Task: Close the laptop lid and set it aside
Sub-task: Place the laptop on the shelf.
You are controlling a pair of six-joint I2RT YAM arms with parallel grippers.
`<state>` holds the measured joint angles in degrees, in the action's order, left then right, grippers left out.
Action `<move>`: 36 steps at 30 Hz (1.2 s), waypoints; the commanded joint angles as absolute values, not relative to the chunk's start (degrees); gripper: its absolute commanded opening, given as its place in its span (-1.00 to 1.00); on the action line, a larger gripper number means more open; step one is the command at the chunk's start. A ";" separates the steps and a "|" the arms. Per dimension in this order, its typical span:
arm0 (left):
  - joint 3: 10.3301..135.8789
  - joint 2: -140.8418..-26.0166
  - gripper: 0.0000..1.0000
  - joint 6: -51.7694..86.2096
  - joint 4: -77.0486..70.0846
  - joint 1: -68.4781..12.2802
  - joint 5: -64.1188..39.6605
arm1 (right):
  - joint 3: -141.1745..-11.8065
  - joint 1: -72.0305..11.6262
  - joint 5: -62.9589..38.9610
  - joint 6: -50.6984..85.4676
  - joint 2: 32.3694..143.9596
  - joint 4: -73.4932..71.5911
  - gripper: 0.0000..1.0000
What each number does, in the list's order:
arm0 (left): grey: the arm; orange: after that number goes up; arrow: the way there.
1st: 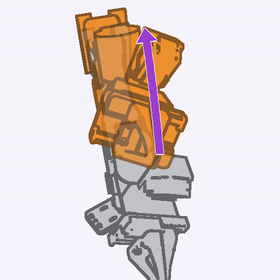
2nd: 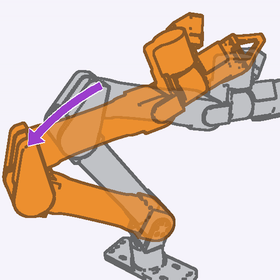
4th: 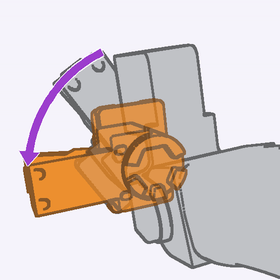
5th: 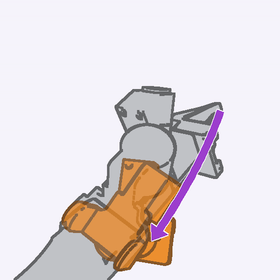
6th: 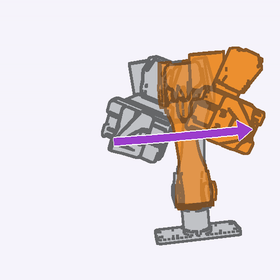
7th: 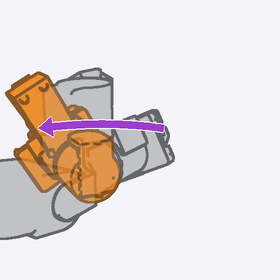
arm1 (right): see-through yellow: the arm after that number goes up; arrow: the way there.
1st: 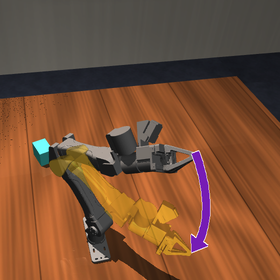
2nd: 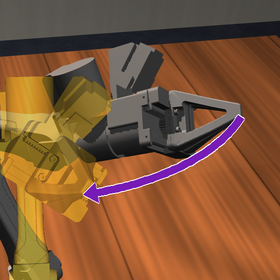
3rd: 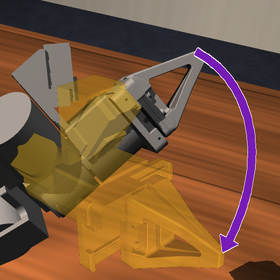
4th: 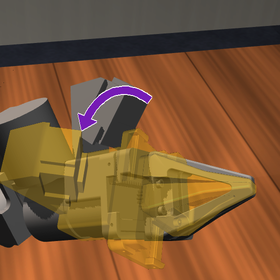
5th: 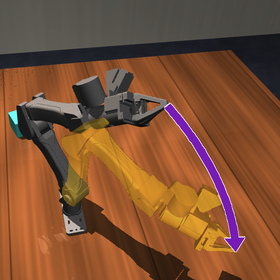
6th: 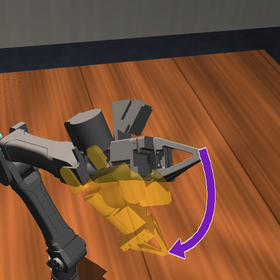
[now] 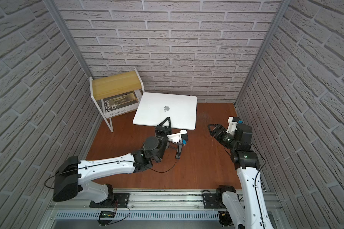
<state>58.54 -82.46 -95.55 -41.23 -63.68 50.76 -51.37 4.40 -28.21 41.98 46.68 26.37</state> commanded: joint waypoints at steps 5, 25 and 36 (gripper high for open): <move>67.26 -81.03 -1.00 -101.72 -49.07 -59.73 48.60 | -49.25 6.34 -31.74 41.85 46.82 23.02 0.56; 77.94 -76.62 -1.00 -80.39 -26.78 -27.83 39.65 | -46.22 6.72 -34.54 42.64 46.86 20.81 0.54; 89.98 -83.06 -1.00 -73.09 -11.81 -15.88 33.84 | -44.42 6.68 -35.16 42.57 46.02 20.48 0.53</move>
<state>84.82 -82.63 -74.81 -6.22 -16.69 37.15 -45.58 6.39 -34.20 42.22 46.94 22.85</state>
